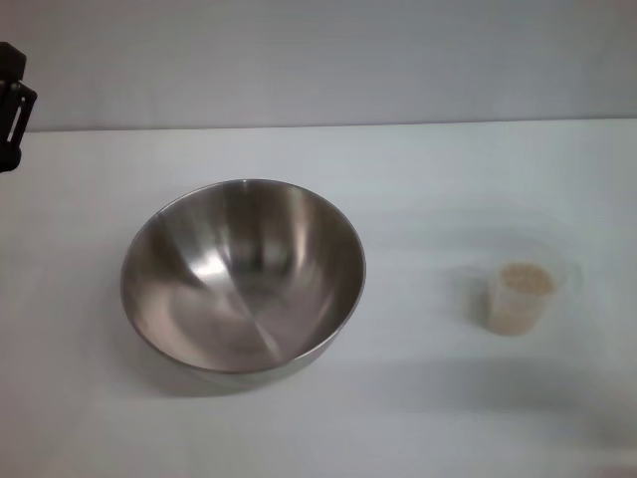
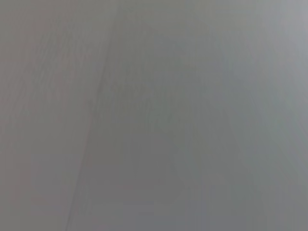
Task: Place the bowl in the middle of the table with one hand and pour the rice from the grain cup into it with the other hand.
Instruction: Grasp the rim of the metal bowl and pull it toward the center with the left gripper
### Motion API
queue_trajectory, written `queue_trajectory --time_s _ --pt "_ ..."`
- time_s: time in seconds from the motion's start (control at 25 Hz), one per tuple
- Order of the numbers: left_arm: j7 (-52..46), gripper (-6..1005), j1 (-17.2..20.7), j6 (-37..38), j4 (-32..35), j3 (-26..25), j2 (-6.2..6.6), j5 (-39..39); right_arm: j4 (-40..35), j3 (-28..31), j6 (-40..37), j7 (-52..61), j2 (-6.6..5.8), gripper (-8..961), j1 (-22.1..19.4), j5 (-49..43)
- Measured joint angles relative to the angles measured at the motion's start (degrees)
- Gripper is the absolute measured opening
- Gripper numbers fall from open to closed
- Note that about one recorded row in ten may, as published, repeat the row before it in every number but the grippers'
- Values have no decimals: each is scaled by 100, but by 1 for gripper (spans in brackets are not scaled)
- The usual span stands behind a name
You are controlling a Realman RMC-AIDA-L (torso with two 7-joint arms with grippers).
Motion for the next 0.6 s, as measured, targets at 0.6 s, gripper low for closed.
queue_trajectory --time_s 0.6 --pt "-1 811 63 -997 -675 -525 37 -6 -1 0 9 0 0 568 37 -1"
